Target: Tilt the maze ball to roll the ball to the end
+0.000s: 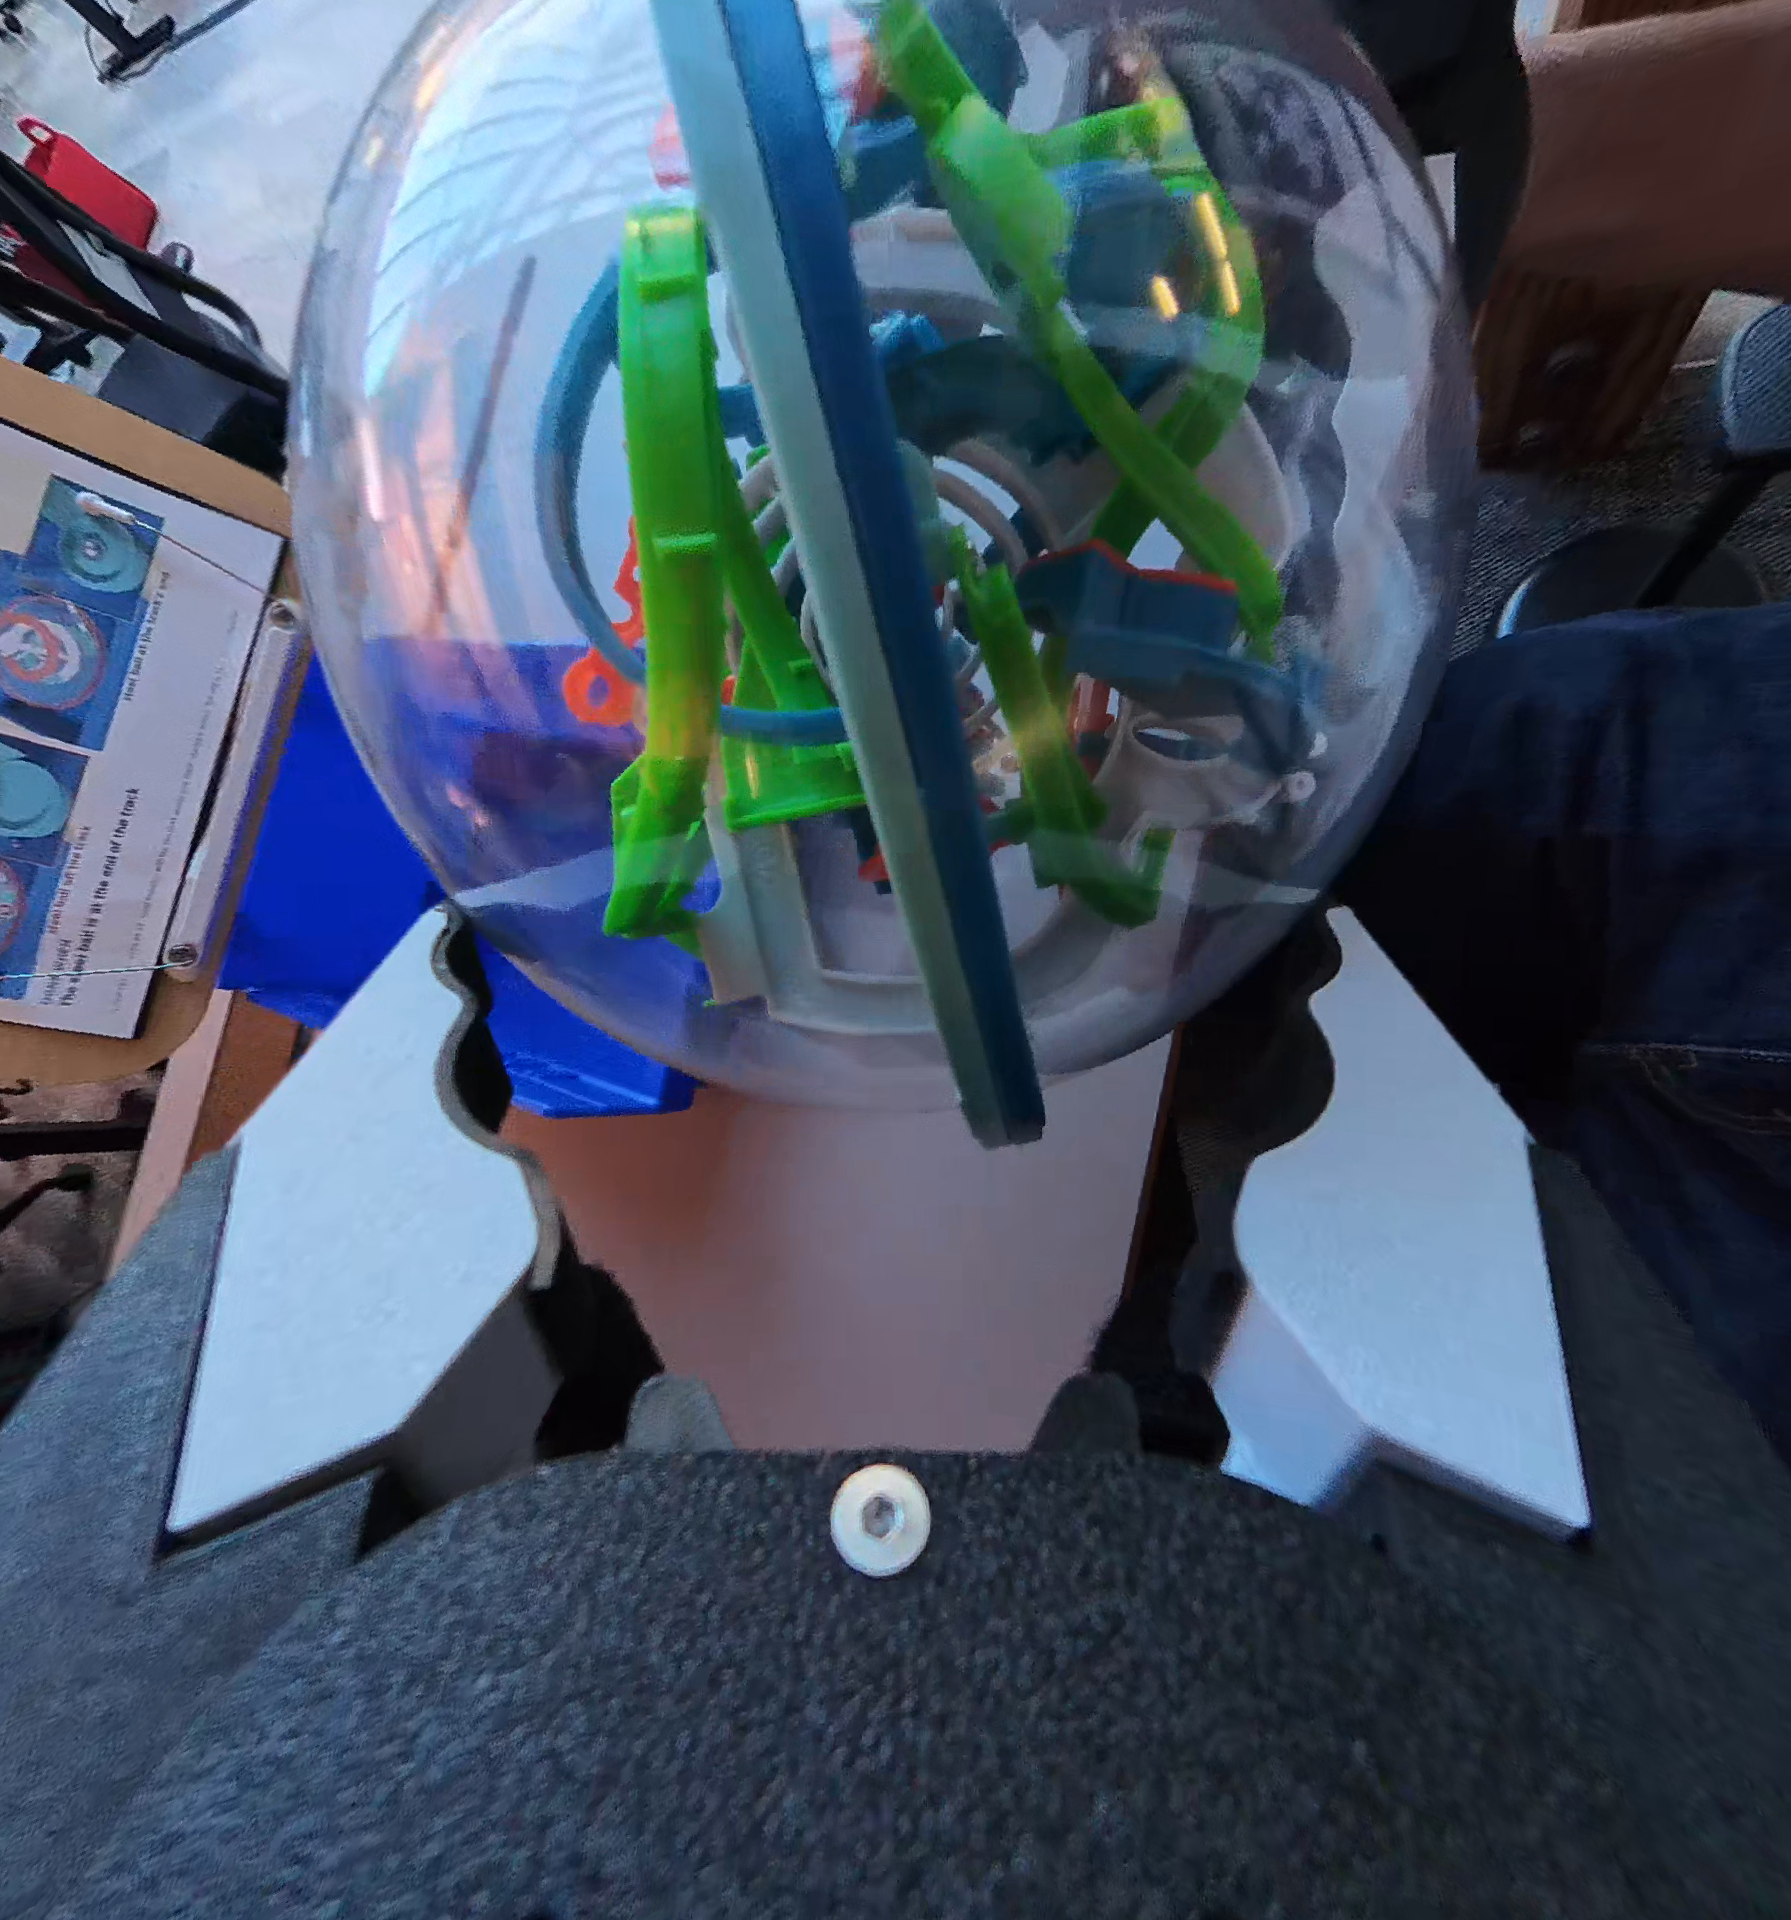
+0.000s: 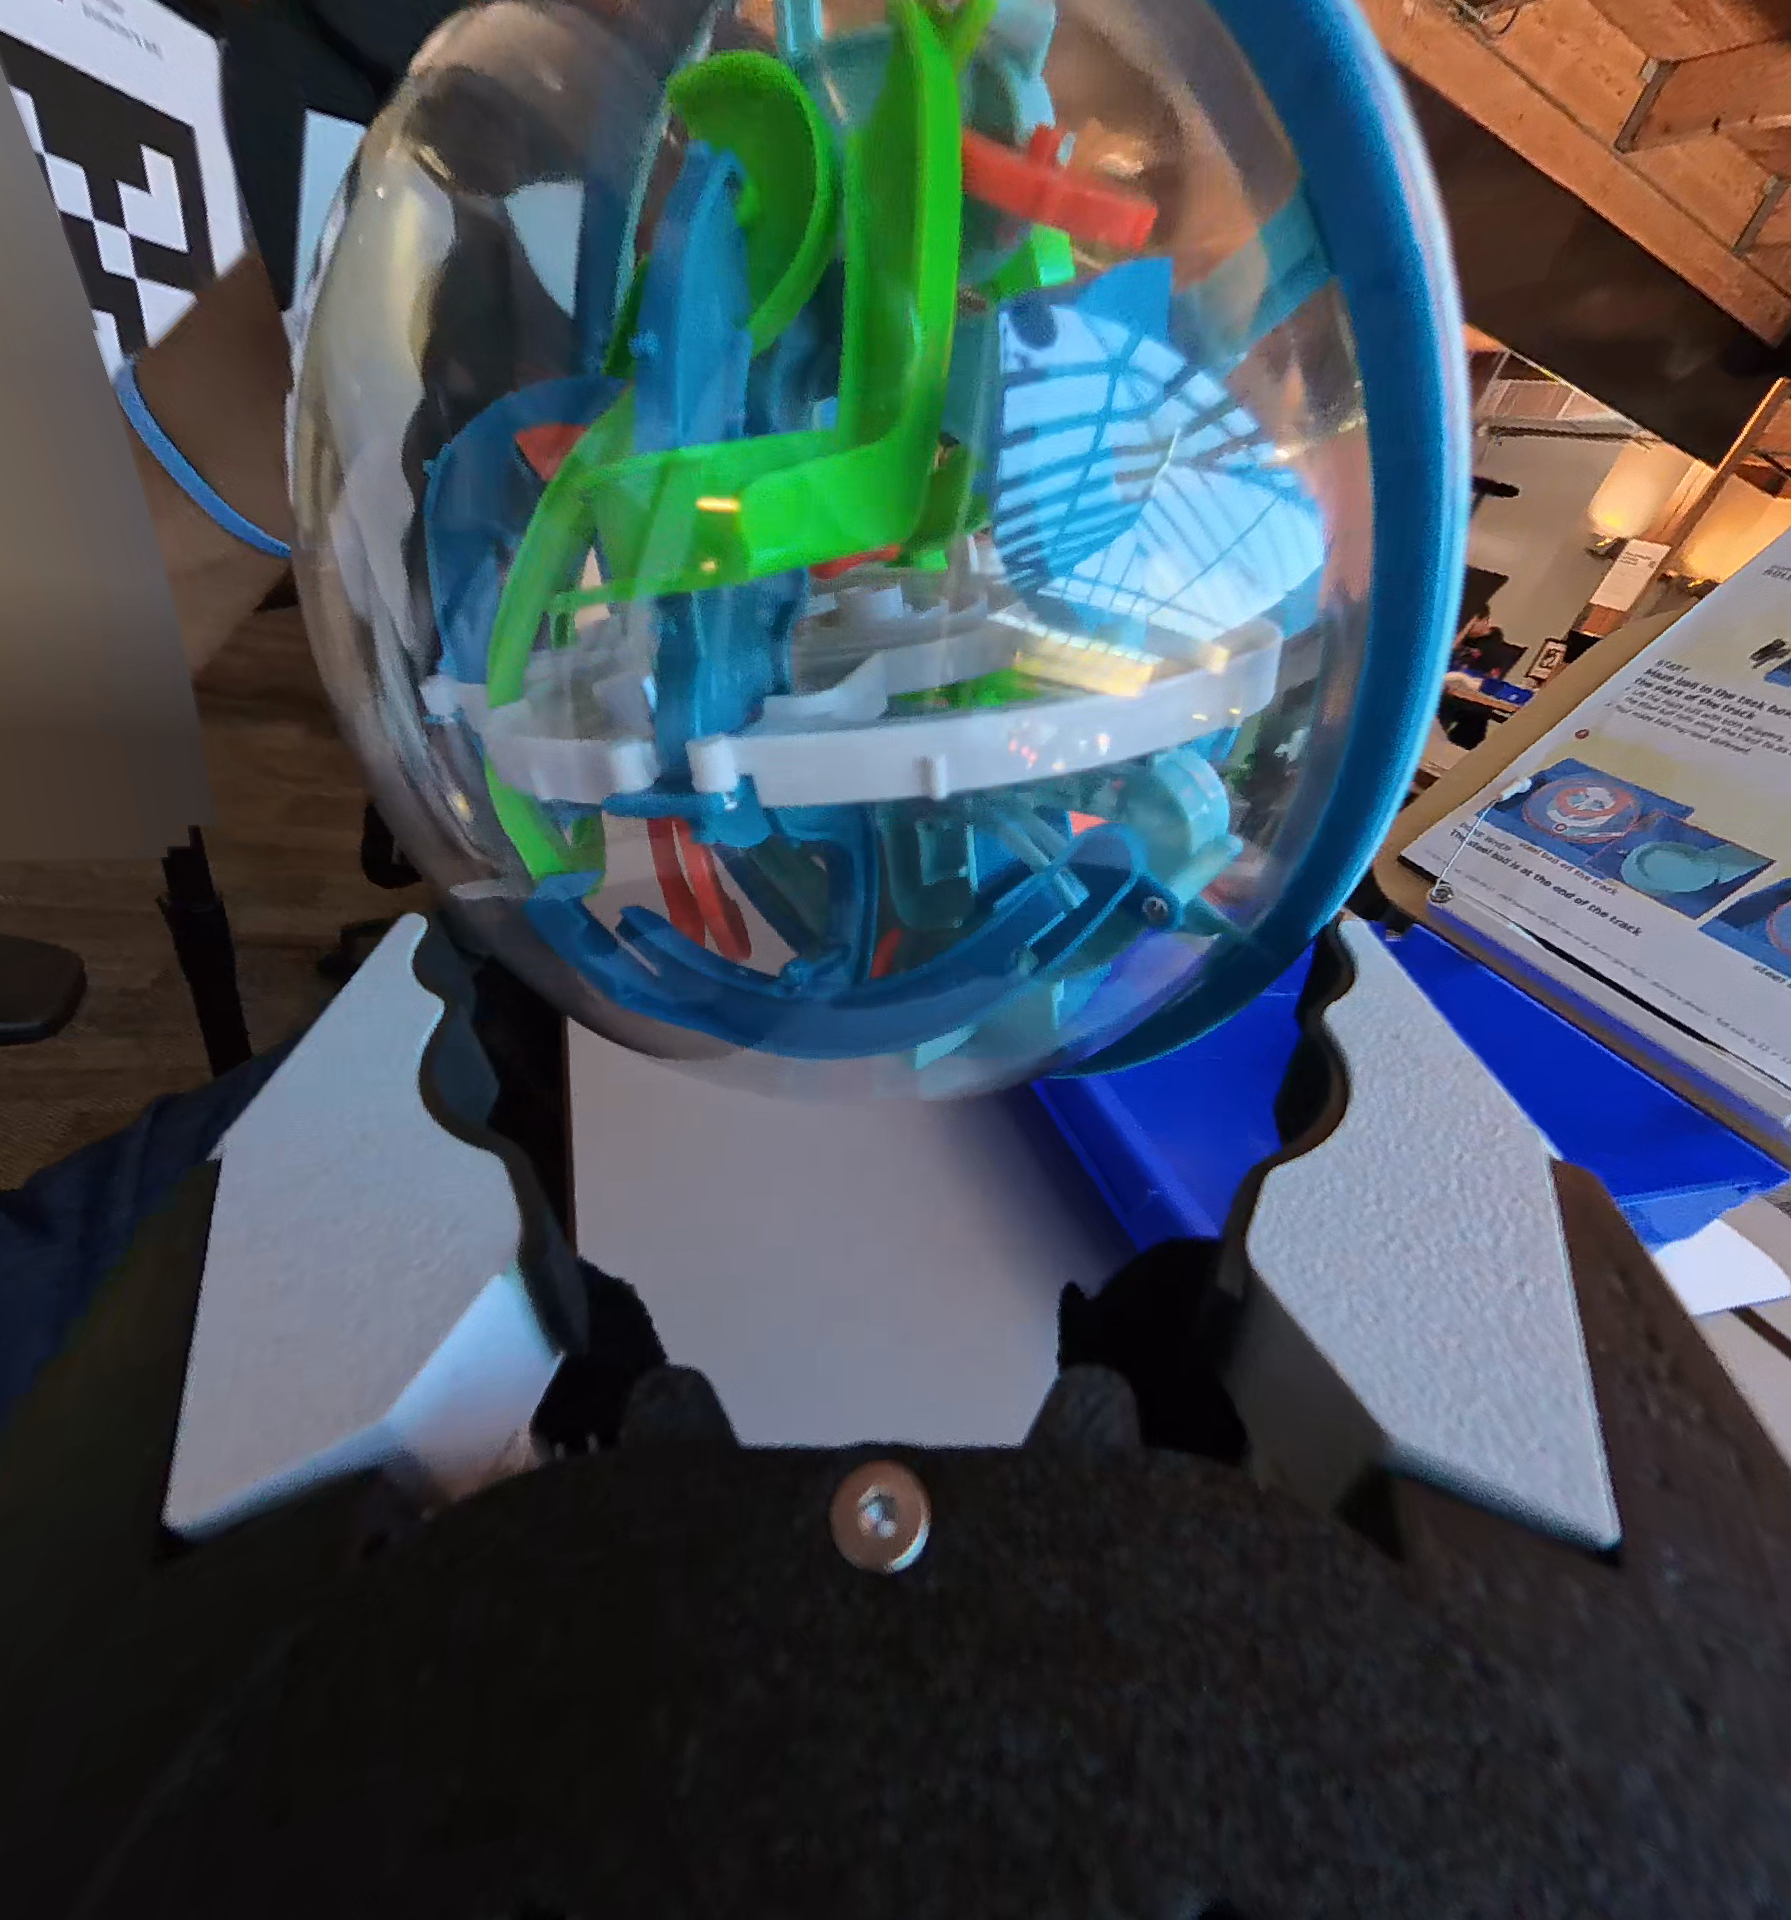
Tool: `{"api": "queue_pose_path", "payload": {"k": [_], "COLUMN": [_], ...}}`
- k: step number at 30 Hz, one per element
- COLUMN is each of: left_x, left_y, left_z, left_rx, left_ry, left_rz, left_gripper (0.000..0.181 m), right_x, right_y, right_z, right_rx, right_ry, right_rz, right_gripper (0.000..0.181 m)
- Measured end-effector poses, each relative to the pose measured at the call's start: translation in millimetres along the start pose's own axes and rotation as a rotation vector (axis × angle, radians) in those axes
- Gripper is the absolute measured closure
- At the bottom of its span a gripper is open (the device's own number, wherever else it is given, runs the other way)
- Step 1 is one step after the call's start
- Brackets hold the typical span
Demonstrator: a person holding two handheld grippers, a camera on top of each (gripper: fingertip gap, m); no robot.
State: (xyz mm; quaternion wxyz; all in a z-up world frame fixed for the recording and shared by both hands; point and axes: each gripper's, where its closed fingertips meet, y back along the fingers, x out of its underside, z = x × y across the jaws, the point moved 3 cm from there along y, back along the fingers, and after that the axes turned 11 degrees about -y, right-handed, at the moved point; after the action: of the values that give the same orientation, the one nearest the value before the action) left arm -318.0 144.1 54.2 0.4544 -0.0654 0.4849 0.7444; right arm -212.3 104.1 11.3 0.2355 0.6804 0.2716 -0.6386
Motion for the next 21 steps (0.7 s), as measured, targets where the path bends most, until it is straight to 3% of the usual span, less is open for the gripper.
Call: {"api": "queue_pose_path", "payload": {"k": [11, 21], "left_x": [9.6, 44.4], "left_y": [-18.5, -61.8], "left_z": [4.8, 1.8], "left_rx": [0.211, 0.499], "left_ry": [0.294, 0.926], "left_rz": [-0.085, -0.374], "left_gripper": [0.035, 0.036], "right_x": [3.5, 31.0], "right_y": [2.6, -5.2], "right_z": [-8.8, -26.4], "right_rx": [-0.076, -0.035], "right_ry": [-0.281, -0.852], "right_rz": [-0.033, 0.166], "right_gripper": [0.029, 0.028]}}
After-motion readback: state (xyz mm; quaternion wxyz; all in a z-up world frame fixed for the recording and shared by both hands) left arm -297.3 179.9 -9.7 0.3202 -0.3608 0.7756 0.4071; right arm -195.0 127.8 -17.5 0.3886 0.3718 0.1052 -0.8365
